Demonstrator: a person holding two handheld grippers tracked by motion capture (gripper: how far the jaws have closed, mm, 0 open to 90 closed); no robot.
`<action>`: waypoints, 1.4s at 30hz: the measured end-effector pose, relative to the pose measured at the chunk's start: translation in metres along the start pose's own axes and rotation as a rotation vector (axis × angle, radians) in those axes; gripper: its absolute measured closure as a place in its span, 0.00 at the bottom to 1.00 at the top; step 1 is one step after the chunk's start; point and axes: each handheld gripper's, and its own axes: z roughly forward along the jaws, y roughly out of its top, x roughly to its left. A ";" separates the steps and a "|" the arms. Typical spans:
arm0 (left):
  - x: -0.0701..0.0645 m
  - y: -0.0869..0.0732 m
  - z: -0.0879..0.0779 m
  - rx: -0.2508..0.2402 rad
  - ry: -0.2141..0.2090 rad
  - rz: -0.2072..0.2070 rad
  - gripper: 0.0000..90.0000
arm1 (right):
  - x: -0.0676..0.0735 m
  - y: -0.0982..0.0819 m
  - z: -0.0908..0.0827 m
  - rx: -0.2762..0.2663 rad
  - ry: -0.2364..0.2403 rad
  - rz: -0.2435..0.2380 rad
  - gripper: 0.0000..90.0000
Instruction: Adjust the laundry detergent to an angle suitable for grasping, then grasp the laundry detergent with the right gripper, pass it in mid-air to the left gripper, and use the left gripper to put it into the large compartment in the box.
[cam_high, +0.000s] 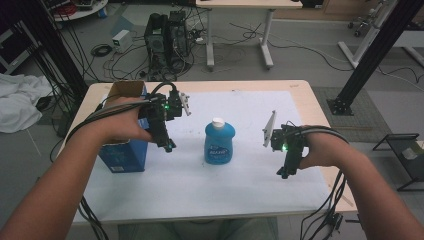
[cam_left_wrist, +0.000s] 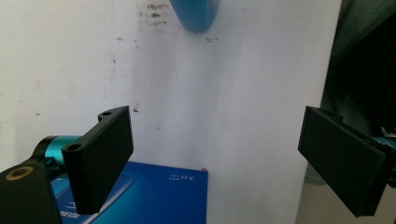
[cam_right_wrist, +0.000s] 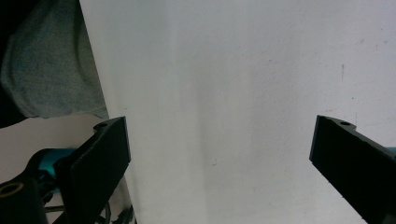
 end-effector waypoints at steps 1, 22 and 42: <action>0.001 0.000 0.001 0.013 -0.004 0.002 0.11 | 0.000 0.000 -0.001 0.002 0.000 0.005 0.05; 0.005 -0.008 0.017 0.091 -0.025 -0.013 0.11 | 0.001 0.007 -0.006 0.012 0.012 -0.023 0.05; 0.005 -0.005 0.017 0.036 -0.028 0.016 0.12 | -0.005 0.010 -0.012 0.017 0.000 -0.069 0.05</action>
